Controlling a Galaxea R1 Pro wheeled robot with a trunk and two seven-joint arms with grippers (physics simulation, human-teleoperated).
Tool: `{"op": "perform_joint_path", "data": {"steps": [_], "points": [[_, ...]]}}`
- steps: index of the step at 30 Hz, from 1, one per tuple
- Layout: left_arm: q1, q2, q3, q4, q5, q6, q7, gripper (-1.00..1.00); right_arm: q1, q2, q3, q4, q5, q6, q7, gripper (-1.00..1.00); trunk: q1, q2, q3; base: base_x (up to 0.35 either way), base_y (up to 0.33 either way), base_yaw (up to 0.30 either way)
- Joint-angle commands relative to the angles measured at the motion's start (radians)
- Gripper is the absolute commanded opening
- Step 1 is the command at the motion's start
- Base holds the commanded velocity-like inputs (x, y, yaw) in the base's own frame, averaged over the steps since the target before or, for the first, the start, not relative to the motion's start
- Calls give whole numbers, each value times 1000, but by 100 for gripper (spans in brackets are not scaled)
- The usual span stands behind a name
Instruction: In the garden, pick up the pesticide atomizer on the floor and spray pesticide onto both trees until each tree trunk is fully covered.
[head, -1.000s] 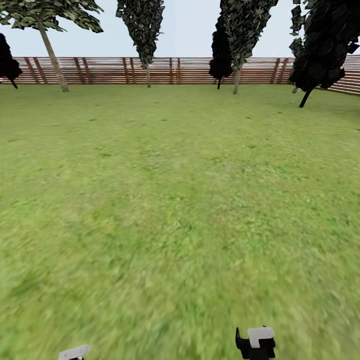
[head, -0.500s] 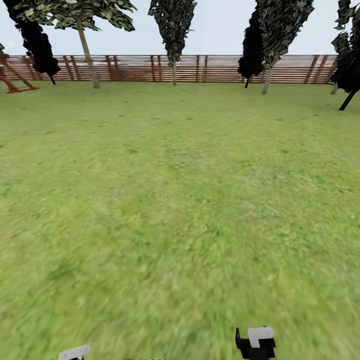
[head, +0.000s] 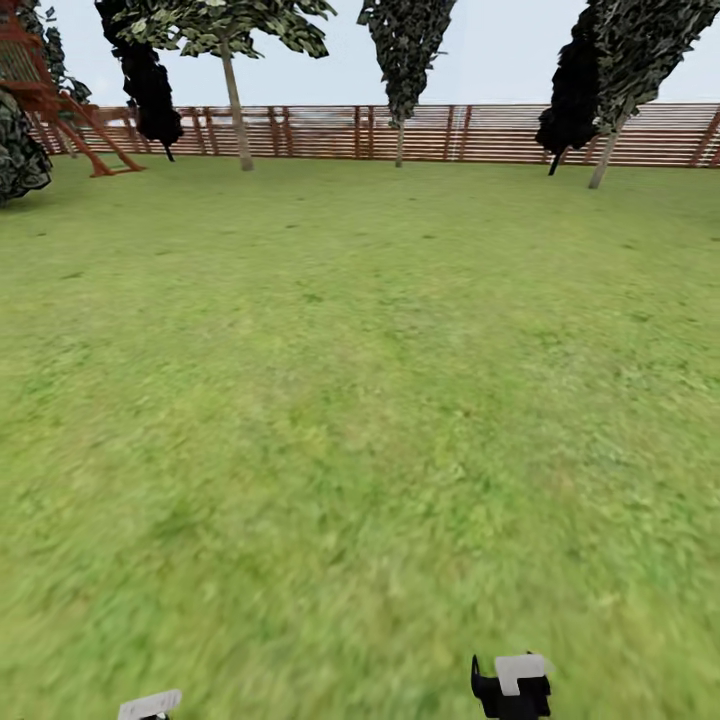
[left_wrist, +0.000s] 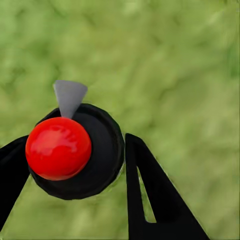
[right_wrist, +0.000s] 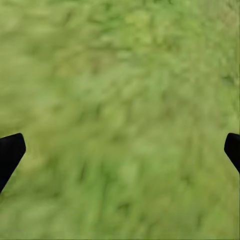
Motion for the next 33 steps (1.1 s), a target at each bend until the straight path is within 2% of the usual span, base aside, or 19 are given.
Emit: {"op": "perform_joint_path", "data": {"steps": [1,17,25,33], "points": [[-1,0,-6,1,11,-3,-4,-100,-1,0,8,1,4,1,-10,100,0,0,-1,233,239,272],[-1,0,-6,2,12,-5,-4,-100,-1,0,8,1,4,1,-10,100,0,0,-12,224,244,272],[0,0,-6,2,15,-6,-4,-100,-1,0,8,1,4,1,-10,100,0,0,-17,80,278,272],[1,0,-6,1,10,-5,-4,-100,-1,0,8,1,4,1,-10,100,0,0,-22,3,30,272]]}}
